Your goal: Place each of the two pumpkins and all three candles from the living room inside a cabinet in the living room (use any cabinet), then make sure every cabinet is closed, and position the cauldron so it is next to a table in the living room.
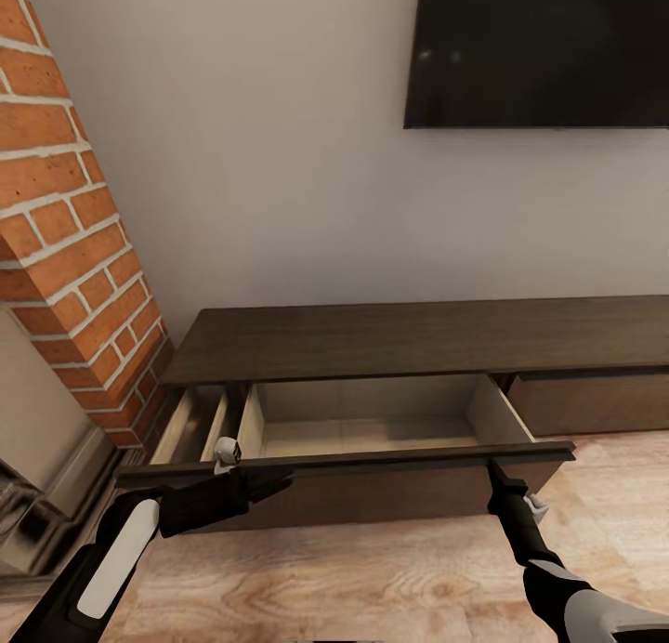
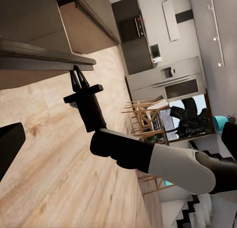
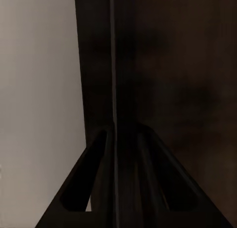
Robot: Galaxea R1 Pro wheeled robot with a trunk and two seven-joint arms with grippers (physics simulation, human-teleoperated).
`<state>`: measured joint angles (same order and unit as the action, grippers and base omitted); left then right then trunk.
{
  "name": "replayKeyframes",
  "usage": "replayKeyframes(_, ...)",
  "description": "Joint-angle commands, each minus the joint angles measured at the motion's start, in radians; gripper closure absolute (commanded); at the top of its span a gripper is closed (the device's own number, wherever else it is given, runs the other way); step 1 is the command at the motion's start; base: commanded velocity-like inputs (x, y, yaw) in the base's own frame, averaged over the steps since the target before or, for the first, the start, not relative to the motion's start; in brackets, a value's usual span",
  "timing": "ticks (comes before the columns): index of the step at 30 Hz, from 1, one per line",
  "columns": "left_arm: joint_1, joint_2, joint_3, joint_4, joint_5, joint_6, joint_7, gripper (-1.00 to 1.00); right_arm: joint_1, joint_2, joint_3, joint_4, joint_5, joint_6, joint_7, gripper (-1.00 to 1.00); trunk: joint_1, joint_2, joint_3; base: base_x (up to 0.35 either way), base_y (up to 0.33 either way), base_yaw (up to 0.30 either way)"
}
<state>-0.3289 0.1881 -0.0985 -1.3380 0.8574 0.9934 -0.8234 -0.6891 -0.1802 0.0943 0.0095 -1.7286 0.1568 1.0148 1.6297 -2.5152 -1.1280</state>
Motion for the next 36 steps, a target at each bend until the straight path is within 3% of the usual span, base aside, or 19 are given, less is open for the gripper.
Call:
replayKeyframes(1, -0.001, 0.001, -0.001, 0.000, 0.001, 0.004, -0.002, -1.00, 0.000, 0.000, 0.059, 0.038, -0.002, 0.012, 0.004, 1.00, 0.000, 0.000, -0.001, -0.007, 0.000, 0.000)
replayKeyframes(36, -0.001, 0.001, -0.001, 0.000, 0.002, 0.004, -0.002, -1.00, 0.000, 0.000, 0.059, 0.038, -0.002, 0.013, 0.004, 1.00, 0.000, 0.000, -0.001, -0.080, 0.000, 0.000)
